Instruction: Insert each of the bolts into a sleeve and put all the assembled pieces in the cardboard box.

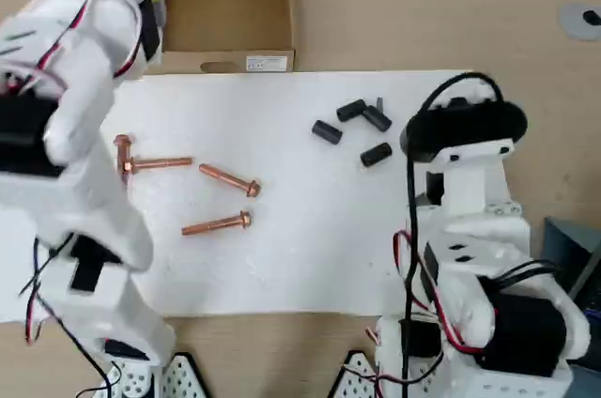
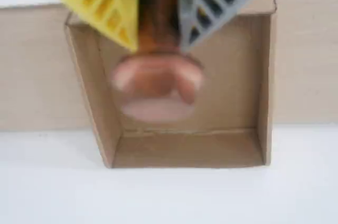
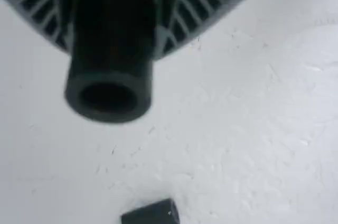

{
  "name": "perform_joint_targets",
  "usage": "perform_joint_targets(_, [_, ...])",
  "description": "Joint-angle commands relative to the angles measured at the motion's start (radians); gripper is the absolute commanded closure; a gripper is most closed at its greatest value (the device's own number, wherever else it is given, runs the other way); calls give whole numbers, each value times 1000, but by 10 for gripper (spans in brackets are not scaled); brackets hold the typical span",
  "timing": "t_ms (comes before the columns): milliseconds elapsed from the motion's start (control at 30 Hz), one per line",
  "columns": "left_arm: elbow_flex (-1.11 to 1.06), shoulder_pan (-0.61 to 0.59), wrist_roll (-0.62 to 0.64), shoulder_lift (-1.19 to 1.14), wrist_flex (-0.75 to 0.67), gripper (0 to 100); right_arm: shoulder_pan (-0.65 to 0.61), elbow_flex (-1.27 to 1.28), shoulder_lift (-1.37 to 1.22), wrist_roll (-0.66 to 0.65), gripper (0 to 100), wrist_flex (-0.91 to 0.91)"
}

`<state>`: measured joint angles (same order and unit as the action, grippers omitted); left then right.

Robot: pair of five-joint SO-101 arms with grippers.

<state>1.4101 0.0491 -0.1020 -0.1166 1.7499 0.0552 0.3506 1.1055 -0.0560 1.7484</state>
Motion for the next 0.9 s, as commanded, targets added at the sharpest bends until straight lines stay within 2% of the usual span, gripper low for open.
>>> perform_joint_targets(0, [-261,-8,9,234,6,1000,-7,61,48,3,989,-52])
perform_joint_targets(267, [-936,-8,11,740,3,1000,-7,243,157,5,989,-157])
perform_joint_targets(467, [-1352,-8,11,1059,-21,1000,-7,397,245,6,989,-238])
perform_joint_targets(600, [-1606,-31,12,1259,-110,1000,-12,530,328,6,989,-316])
perform_joint_targets(767, [-1962,-121,58,1526,-310,1000,-139,684,472,8,989,-391])
perform_joint_targets(867, [-2156,-140,58,1696,-404,1000,-219,779,572,75,989,-437])
